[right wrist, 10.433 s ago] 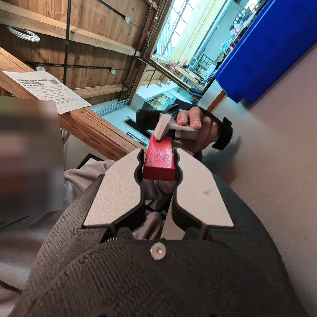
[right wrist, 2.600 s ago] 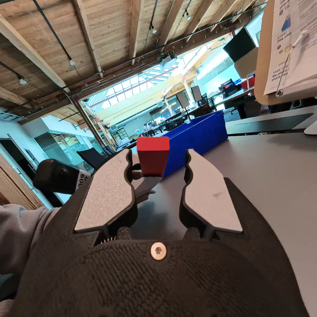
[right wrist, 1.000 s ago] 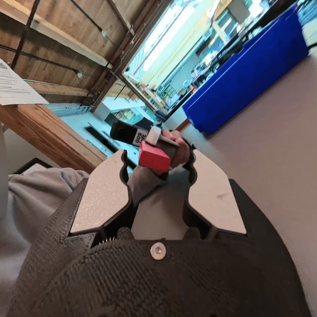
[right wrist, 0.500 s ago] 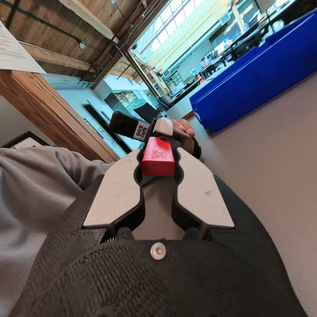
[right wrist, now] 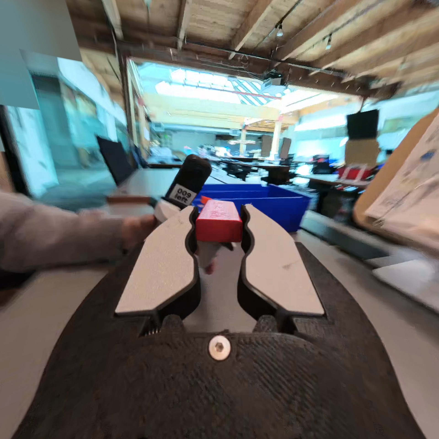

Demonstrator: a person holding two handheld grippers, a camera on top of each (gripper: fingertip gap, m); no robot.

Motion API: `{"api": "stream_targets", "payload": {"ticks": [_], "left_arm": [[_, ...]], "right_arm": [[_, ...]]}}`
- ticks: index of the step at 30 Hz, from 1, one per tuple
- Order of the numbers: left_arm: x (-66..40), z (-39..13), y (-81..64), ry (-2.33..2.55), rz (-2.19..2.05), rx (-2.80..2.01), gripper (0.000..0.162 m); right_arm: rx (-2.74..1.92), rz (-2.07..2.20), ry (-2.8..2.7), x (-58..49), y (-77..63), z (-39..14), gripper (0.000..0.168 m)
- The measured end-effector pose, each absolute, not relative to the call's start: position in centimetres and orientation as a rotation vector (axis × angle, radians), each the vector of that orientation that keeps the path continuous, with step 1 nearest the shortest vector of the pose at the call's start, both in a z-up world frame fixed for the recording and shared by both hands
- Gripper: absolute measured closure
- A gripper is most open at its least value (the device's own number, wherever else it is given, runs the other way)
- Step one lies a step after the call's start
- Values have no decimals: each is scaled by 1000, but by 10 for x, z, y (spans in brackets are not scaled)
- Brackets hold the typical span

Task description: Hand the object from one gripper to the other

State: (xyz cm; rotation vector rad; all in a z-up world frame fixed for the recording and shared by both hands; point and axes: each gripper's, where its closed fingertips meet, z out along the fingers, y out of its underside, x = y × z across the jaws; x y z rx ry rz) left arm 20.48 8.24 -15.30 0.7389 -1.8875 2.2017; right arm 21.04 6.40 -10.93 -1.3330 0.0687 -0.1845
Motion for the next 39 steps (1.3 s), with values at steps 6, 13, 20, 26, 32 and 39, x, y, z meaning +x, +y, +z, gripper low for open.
{"api": "stream_targets", "payload": {"ticks": [6, 13, 20, 26, 32, 39], "left_arm": [[204, -136, 90, -1255, 1998, 779, 121], [216, -154, 96, -1671, 2136, 855, 145], [208, -161, 90, -2435, 2173, 605, 146], [199, -157, 86, -2494, 2249, 434, 146], [194, -155, 83, -2493, 2273, 357, 146], [184, -141, 82, -2396, 2373, 260, 146]], "right_arm": [[-1471, -716, -296, 196, 79, -131, 134], [-1648, -699, -273, 204, 82, -160, 136], [-1581, -281, 4, 209, 67, -140, 138], [-1685, -264, -106, 196, 76, -160, 168], [-1768, -331, -154, 196, 81, -176, 147], [-1700, -164, -111, 186, 85, -165, 151]]}}
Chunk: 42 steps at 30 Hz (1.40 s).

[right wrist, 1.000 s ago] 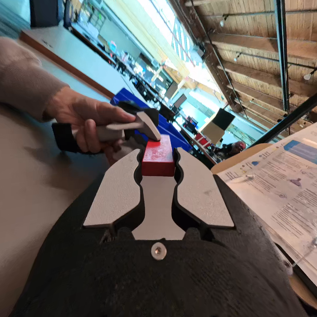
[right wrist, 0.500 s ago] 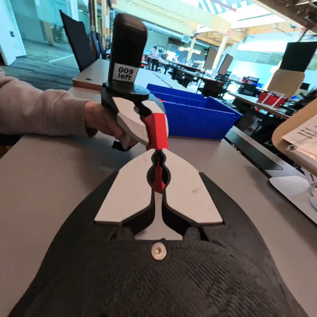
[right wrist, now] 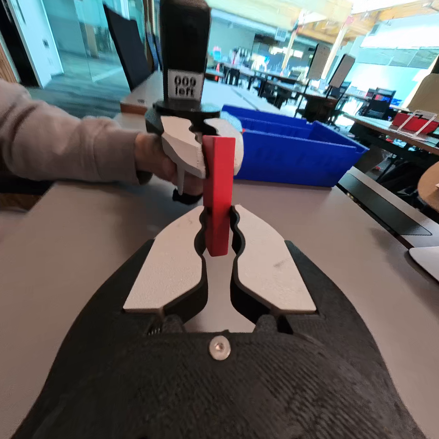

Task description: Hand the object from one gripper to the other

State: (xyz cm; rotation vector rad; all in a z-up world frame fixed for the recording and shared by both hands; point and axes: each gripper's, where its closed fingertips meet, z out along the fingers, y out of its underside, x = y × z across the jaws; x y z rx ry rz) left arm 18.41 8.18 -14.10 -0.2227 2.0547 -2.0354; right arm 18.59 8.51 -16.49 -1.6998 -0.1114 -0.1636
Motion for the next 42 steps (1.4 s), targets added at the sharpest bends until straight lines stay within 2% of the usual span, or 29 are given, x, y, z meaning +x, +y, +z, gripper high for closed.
{"api": "stream_targets", "payload": {"ticks": [3, 7, 10, 12, 18, 20, 23, 27, 30, 35, 36, 39, 42], "left_arm": [[191, -127, 88, 1920, -2149, -323, 144], [198, -145, 85, 2011, -2101, -406, 122], [191, -150, 74, 2065, -2120, -387, 130], [196, -155, 73, 2056, -2053, -409, 142], [203, -161, 79, 2086, -1933, -402, 146], [205, -168, 82, 2110, -1788, -339, 146], [215, -178, 90, 2092, -1509, -253, 146], [219, -179, 88, 2030, -1354, -192, 146], [232, -173, 97, 1879, -1112, -152, 146], [239, -172, 100, 1783, -894, -115, 146], [240, -173, 99, 1782, -885, -121, 146], [240, -175, 98, 1790, -907, -127, 146], [232, -178, 91, 1851, -1110, -152, 143]], "right_arm": [[-1552, -92, -1, 190, 85, -144, 151], [-1321, 27, 154, 200, 78, -119, 151], [-1268, 51, 204, 205, 76, -117, 151], [-1274, 52, 202, 203, 78, -118, 152], [-1325, 27, 183, 206, 76, -124, 149], [-1304, -3, 178, 208, 72, -119, 131], [-1339, -72, 158, 210, 71, -120, 124], [-1442, -208, 139, 212, 80, -135, 121], [-1478, -252, 255, 224, 84, -144, 111], [-1375, -238, 391, 232, 81, -136, 119], [-1374, -246, 378, 230, 80, -135, 132], [-1442, -221, 350, 230, 80, -137, 133], [-1452, -207, 180, 217, 79, -134, 133]]}}
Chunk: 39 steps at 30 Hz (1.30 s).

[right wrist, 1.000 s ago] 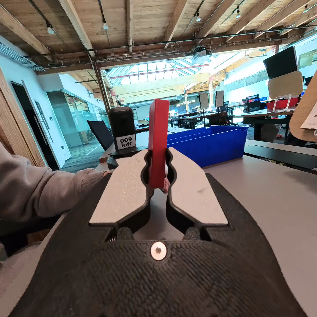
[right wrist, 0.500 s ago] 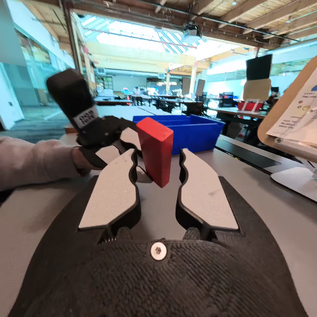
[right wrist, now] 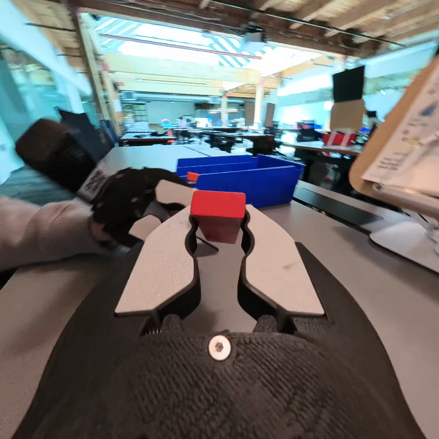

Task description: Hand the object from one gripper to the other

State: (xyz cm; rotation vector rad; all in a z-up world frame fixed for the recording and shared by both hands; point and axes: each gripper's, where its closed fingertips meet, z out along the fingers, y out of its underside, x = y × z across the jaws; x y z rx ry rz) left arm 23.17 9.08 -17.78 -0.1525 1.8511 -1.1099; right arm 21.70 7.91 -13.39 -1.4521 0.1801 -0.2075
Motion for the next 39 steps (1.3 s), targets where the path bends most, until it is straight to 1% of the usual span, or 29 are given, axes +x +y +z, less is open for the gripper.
{"api": "stream_targets", "payload": {"ticks": [3, 6, 8, 10, 11, 13, 14, 17, 19, 21, 24, 25, 26, 27, 30, 33, 35, 39], "left_arm": [[220, -180, 83, 1988, -1388, -230, 106], [198, -191, 74, 2225, -1572, -210, 90], [185, -198, 69, 2322, -1594, -144, 93], [175, -205, 64, 2378, -1581, -64, 104], [175, -209, 63, 2388, -1538, -57, 107], [178, -217, 63, 2400, -1443, -26, 127], [182, -219, 64, 2384, -1402, -27, 128], [207, -210, 73, 2240, -1315, -159, 128], [225, -198, 86, 2092, -1214, -218, 128], [239, -190, 103, 1963, -1019, -218, 128], [250, -184, 116, 1836, -774, -162, 128], [251, -183, 117, 1811, -724, -144, 128], [252, -182, 118, 1793, -687, -136, 129], [253, -182, 119, 1778, -656, -129, 129], [256, -177, 123, 1713, -564, -88, 128], [253, -174, 118, 1694, -608, -61, 127], [247, -177, 109, 1751, -758, -78, 126], [234, -173, 97, 1877, -1265, -271, 97]], "right_arm": [[-1485, -102, -43, 189, 79, -133, 133], [-1544, -9, -197, 164, 78, -139, 133], [-1584, -38, -256, 159, 78, -145, 133], [-1621, -84, -287, 159, 80, -152, 133], [-1632, -93, -303, 158, 81, -155, 133], [-1652, -84, -322, 155, 83, -159, 133], [-1657, -104, -309, 158, 84, -160, 134], [-1612, -182, -102, 184, 86, -152, 133], [-1550, -170, 61, 201, 84, -145, 119], [-1499, -158, 170, 211, 83, -140, 111], [-1424, -147, 249, 215, 82, -131, 112], [-1408, -139, 255, 215, 82, -128, 117], [-1410, -126, 243, 212, 82, -129, 127], [-1432, -120, 230, 211, 83, -131, 148], [-1515, -130, 222, 213, 82, -138, 149], [-1544, -125, 148, 209, 78, -138, 151], [-1569, -197, 64, 207, 75, -140, 151], [-1484, -295, -51, 202, 68, -126, 151]]}}
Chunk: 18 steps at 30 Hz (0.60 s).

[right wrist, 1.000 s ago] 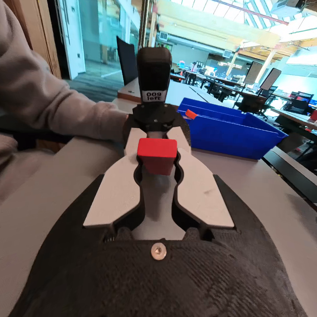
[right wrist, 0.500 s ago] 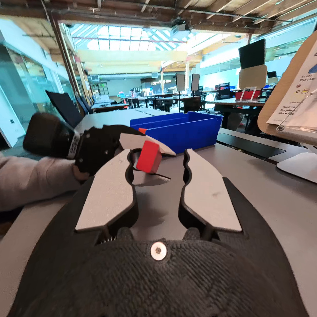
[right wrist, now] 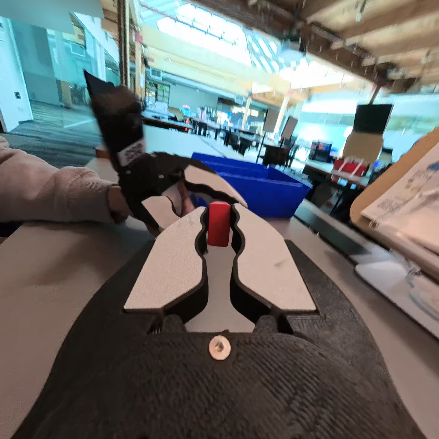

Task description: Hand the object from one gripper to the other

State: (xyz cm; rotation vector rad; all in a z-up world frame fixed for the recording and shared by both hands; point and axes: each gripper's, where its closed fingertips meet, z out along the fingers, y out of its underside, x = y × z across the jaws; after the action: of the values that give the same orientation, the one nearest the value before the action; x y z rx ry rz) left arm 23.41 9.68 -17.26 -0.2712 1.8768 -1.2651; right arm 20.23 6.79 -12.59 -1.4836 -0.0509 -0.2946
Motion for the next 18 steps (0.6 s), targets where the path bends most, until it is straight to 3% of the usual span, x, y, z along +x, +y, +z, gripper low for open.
{"api": "stream_targets", "payload": {"ticks": [5, 8, 18], "left_arm": [[219, -148, 92, 1978, -2219, -813, 87], [204, -137, 92, 2040, -2702, -1008, 91], [185, -147, 86, 2278, -2828, -1005, 123]], "right_arm": [[-1369, -626, -301, 189, 60, -110, 151], [-1410, -734, -451, 179, 68, -120, 151], [-1512, -713, -559, 169, 81, -144, 152]]}}
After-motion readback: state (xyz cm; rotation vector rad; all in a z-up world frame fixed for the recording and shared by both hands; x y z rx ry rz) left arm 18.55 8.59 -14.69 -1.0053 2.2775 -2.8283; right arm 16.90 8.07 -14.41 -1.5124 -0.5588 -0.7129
